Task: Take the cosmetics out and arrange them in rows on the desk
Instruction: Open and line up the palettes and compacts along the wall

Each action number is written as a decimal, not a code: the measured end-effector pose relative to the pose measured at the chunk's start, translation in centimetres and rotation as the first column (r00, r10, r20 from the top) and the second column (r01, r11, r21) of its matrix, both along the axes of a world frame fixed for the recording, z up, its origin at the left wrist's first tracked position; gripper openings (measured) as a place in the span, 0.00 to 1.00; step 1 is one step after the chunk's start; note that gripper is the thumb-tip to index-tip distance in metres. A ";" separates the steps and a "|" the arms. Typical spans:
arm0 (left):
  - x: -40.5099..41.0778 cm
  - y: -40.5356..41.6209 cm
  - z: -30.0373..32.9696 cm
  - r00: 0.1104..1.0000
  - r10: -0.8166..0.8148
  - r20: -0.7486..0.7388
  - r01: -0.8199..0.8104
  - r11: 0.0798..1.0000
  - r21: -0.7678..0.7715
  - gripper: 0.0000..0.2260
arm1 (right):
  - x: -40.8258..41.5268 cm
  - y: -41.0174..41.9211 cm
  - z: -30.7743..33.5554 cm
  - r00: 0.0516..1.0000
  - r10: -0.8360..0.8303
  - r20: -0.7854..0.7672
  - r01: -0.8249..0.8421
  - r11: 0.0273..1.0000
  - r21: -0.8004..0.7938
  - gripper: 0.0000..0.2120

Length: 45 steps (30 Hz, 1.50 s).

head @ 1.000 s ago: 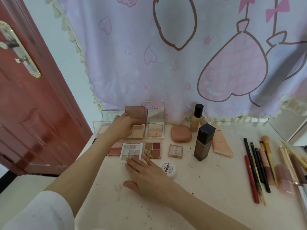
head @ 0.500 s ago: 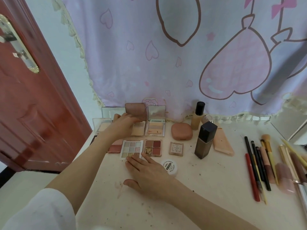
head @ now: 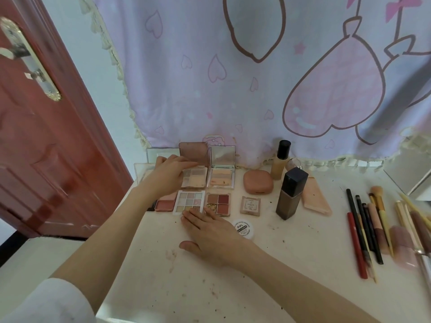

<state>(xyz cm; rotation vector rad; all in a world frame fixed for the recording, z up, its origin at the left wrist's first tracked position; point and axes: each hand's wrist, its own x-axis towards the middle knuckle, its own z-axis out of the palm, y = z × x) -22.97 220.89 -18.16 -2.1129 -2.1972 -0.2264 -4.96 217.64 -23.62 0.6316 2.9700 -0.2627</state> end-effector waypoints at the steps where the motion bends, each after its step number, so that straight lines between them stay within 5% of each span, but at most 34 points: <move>1: 0.0 -0.1 0.0 1.000 0.000 -0.001 0.000 1.000 0.001 0.26 | 0.0 0.0 0.0 1.000 0.002 0.002 -0.002 1.000 0.002 0.31; 11: -0.3 -1.5 0.0 0.996 -0.042 0.073 0.041 0.999 0.024 0.21 | 0.3 0.1 0.1 1.000 0.012 -0.017 -0.011 1.000 0.021 0.31; 16: 0.1 -3.1 -0.7 0.981 -0.076 0.180 0.045 0.985 0.167 0.20 | 1.4 0.4 1.2 0.992 -0.017 -0.127 0.022 0.999 0.038 0.32; 18: 0.3 -4.2 -1.8 0.978 -0.087 0.188 0.042 0.972 0.231 0.20 | 2.3 1.1 1.8 0.970 -0.103 -0.219 0.115 0.993 0.040 0.23; 22: 1.1 -7.4 -4.9 0.980 -0.033 0.196 -0.011 0.975 0.220 0.25 | 3.2 4.1 1.8 0.854 -0.403 -0.330 0.451 0.889 0.080 0.20; 28: 4.1 -13.2 -7.8 0.937 0.272 0.221 -0.301 0.947 0.110 0.33 | 2.5 8.9 1.6 0.621 -0.773 -0.132 0.779 0.627 -0.003 0.27; 33: 5.5 -15.2 -8.3 0.821 0.548 0.158 -0.548 0.835 -0.052 0.32 | 2.6 9.3 1.3 0.622 -0.765 -0.168 0.777 0.629 0.014 0.25; 39: 5.6 -14.9 -8.1 0.812 0.573 0.114 -0.567 0.820 -0.086 0.30 | 2.1 9.2 1.6 0.558 -0.804 -0.204 0.807 0.584 -0.091 0.26; 45: 5.7 -14.8 -7.8 0.815 0.567 0.122 -0.561 0.824 -0.081 0.29 | 1.8 7.3 2.7 0.583 -0.725 -0.367 0.725 0.668 -0.168 0.22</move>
